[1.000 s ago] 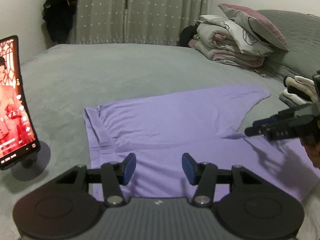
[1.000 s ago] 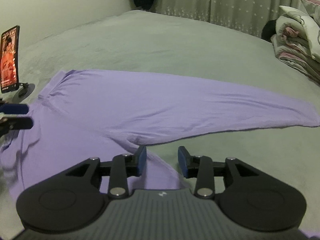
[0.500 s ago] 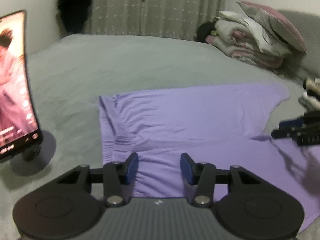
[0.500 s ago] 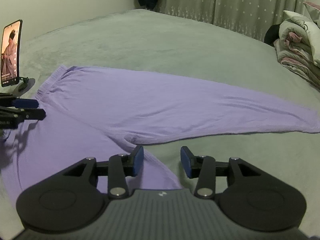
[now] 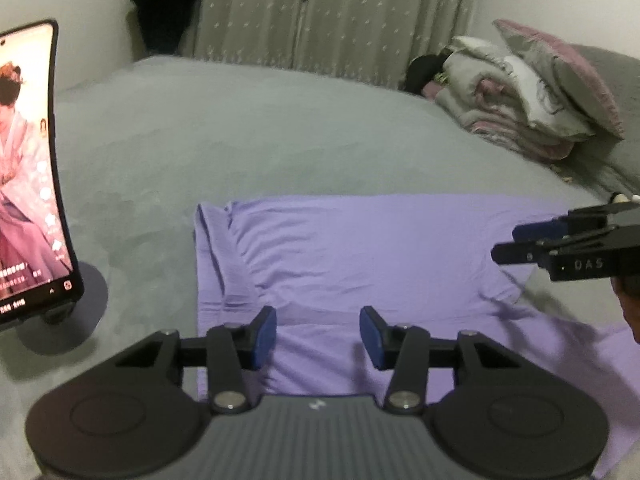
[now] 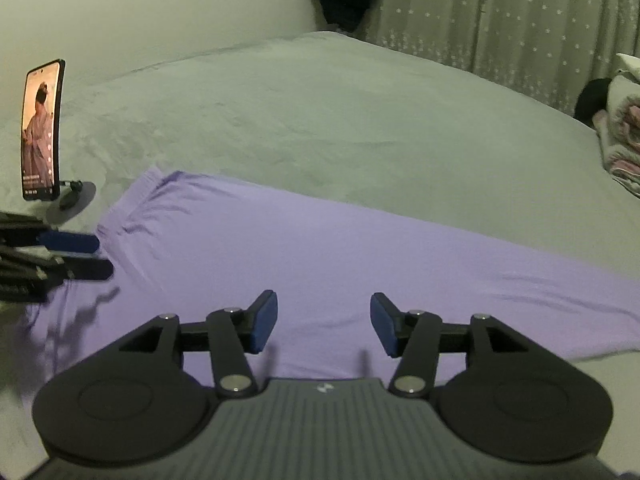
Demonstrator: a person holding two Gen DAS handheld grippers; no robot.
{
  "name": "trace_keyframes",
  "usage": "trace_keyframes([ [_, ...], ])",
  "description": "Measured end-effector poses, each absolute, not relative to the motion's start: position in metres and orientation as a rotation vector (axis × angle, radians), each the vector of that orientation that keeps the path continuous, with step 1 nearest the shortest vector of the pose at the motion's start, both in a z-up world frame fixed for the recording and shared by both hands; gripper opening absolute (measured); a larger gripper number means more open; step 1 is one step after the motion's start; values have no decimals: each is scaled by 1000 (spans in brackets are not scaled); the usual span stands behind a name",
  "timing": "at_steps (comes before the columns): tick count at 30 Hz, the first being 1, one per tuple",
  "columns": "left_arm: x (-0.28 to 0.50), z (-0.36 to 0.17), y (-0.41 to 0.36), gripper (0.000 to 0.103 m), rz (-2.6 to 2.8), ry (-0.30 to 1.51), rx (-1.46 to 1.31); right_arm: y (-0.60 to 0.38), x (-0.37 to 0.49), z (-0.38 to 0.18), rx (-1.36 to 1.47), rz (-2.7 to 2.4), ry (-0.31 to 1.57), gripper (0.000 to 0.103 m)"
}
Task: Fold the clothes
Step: 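Lower both open grippers toward the pants waistband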
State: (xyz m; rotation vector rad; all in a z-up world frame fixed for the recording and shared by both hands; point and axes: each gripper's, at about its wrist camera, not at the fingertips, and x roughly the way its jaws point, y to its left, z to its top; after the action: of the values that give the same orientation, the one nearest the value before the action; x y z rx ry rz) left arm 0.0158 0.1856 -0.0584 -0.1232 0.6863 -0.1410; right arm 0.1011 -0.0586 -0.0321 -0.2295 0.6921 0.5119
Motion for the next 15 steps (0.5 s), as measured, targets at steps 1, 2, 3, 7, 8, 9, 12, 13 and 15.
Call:
trace_keyframes([
  [1, 18, -59, 185, 53, -132, 699, -125, -56, 104, -32, -229, 520, 694, 60],
  [2, 20, -59, 185, 54, -123, 711, -127, -53, 106, -33, -232, 528, 695, 62],
  [3, 23, -59, 184, 55, -119, 720, -126, -50, 109, -34, -238, 536, 697, 62],
  [7, 30, -59, 181, 59, -117, 739, -119, -39, 121, -38, -270, 552, 706, 63],
  [8, 30, -59, 181, 59, -115, 744, -121, -36, 124, -39, -277, 556, 708, 64],
  [9, 31, -60, 182, 59, -113, 749, -126, -34, 127, -39, -281, 559, 709, 65],
  [12, 33, -60, 184, 59, -113, 755, -141, -29, 138, -40, -290, 566, 712, 67],
  [13, 33, -61, 184, 59, -112, 756, -145, -28, 142, -40, -290, 568, 714, 68],
  [15, 35, -61, 184, 59, -112, 760, -147, -23, 150, -42, -291, 570, 720, 68],
])
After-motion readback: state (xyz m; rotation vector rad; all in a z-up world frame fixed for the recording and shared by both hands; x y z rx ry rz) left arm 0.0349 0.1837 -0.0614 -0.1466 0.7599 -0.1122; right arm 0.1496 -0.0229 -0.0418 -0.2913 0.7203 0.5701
